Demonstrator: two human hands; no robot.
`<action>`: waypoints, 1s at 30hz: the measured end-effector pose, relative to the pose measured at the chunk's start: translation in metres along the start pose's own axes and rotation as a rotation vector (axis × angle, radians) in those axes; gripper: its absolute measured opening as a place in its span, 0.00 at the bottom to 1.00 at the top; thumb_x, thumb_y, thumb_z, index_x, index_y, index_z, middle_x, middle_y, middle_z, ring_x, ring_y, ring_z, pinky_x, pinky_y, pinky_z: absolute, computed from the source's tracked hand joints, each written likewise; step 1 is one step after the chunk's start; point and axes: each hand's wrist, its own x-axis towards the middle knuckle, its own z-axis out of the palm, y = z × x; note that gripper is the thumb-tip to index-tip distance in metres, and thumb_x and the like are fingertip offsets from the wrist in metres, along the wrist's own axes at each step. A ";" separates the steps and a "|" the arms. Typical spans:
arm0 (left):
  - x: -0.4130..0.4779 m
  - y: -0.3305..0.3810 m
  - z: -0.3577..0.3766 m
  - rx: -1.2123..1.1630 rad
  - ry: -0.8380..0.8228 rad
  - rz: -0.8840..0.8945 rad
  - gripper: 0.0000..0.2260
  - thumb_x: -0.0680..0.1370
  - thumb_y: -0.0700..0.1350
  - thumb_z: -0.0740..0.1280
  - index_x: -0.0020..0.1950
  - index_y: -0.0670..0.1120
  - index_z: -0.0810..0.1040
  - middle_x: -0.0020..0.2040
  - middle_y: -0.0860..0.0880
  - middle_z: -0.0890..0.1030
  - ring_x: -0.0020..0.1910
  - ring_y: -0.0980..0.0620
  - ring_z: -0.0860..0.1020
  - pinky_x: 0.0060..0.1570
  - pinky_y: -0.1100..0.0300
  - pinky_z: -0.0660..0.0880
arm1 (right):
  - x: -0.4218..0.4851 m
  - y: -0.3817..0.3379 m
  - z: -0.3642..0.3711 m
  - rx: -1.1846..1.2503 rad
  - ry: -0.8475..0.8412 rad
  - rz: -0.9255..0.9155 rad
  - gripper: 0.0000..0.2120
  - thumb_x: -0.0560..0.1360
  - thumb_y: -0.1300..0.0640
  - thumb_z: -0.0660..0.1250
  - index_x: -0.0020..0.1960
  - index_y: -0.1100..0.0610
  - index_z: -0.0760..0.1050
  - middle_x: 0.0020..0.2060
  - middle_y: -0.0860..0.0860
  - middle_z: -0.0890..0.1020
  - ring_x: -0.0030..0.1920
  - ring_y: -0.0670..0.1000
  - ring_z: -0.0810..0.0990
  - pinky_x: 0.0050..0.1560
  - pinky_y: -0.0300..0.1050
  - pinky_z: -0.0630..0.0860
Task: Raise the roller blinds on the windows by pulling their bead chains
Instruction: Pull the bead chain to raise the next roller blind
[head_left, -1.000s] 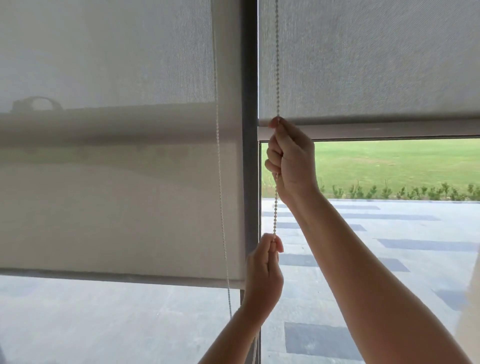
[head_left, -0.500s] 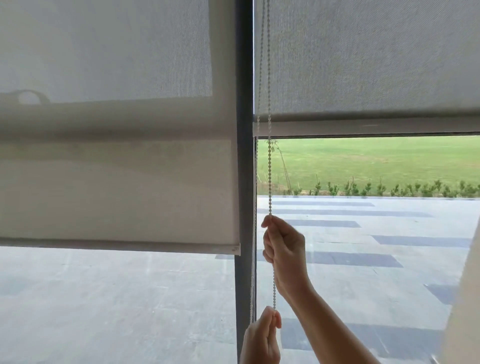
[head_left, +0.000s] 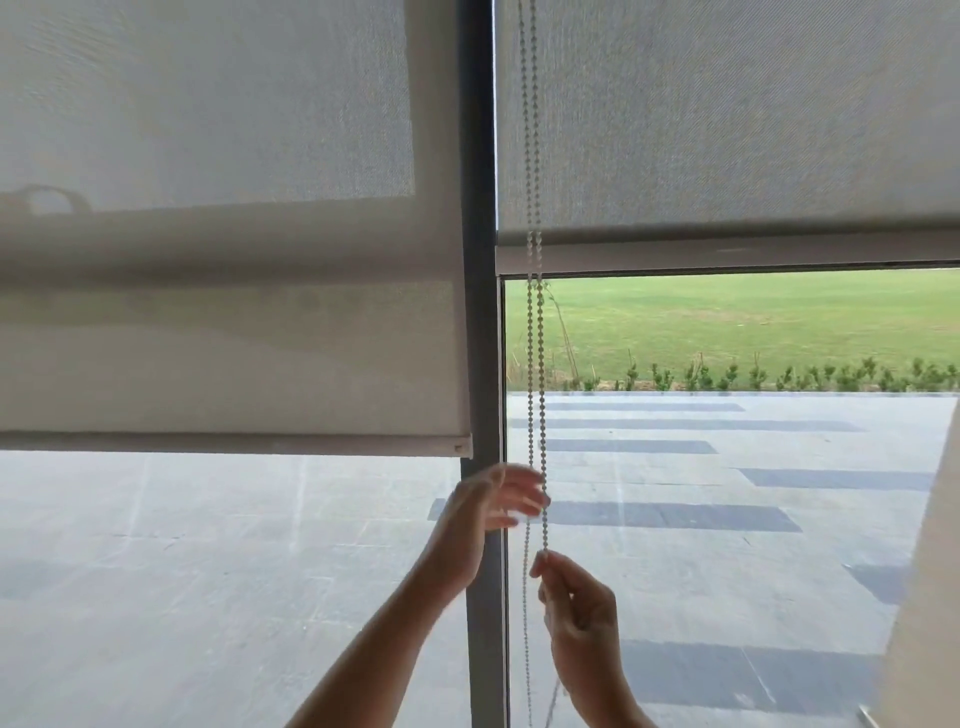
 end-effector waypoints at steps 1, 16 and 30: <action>0.022 0.022 0.005 -0.041 0.006 0.053 0.24 0.76 0.60 0.53 0.58 0.46 0.77 0.50 0.43 0.84 0.47 0.45 0.83 0.49 0.51 0.78 | -0.001 0.001 -0.001 0.003 0.003 -0.003 0.20 0.75 0.73 0.61 0.37 0.51 0.82 0.23 0.48 0.74 0.22 0.40 0.64 0.25 0.28 0.61; 0.111 0.089 0.036 -0.301 0.496 0.320 0.17 0.81 0.37 0.56 0.36 0.52 0.74 0.24 0.56 0.65 0.24 0.55 0.59 0.26 0.61 0.56 | 0.119 -0.090 -0.010 -0.525 -0.898 0.476 0.11 0.79 0.59 0.59 0.55 0.49 0.78 0.57 0.53 0.81 0.58 0.54 0.79 0.58 0.56 0.78; 0.106 0.087 0.031 -0.269 0.487 0.365 0.17 0.81 0.39 0.55 0.35 0.51 0.72 0.23 0.56 0.63 0.24 0.54 0.59 0.26 0.62 0.57 | 0.220 -0.336 0.089 0.369 -0.638 -0.110 0.13 0.80 0.59 0.57 0.58 0.65 0.74 0.36 0.54 0.80 0.34 0.49 0.78 0.34 0.39 0.75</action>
